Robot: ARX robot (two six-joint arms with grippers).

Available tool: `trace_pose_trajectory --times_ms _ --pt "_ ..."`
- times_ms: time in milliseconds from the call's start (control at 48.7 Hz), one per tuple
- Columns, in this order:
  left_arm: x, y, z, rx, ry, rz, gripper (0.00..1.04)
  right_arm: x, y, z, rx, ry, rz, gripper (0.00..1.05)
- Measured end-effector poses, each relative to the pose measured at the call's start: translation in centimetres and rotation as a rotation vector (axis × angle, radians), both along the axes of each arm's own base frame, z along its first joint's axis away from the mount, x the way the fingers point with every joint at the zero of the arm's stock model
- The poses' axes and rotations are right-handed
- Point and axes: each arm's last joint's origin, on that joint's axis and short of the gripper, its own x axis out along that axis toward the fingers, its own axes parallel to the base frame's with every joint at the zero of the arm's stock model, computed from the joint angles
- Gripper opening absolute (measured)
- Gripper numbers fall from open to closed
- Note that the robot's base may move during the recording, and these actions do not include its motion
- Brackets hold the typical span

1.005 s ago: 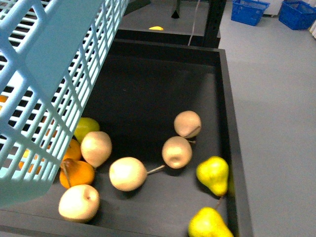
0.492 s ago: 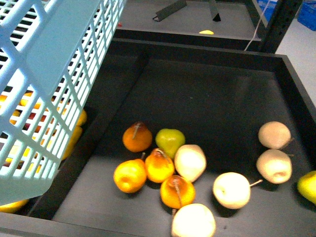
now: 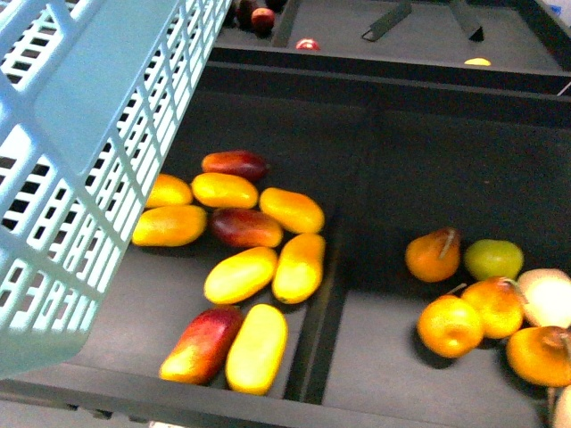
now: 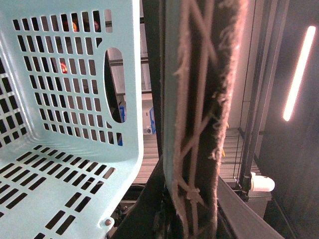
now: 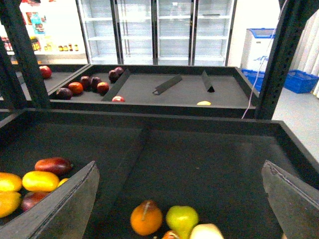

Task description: Pick mango and avocado into basket

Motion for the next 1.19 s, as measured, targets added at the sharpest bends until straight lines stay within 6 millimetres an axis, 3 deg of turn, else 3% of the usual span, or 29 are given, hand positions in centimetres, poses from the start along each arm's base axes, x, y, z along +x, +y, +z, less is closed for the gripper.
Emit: trace_pose_trajectory --times_ms 1190 --pt "-0.06 0.20 0.10 0.013 -0.005 0.029 0.13 0.00 -0.01 -0.01 0.000 0.000 0.003 0.97"
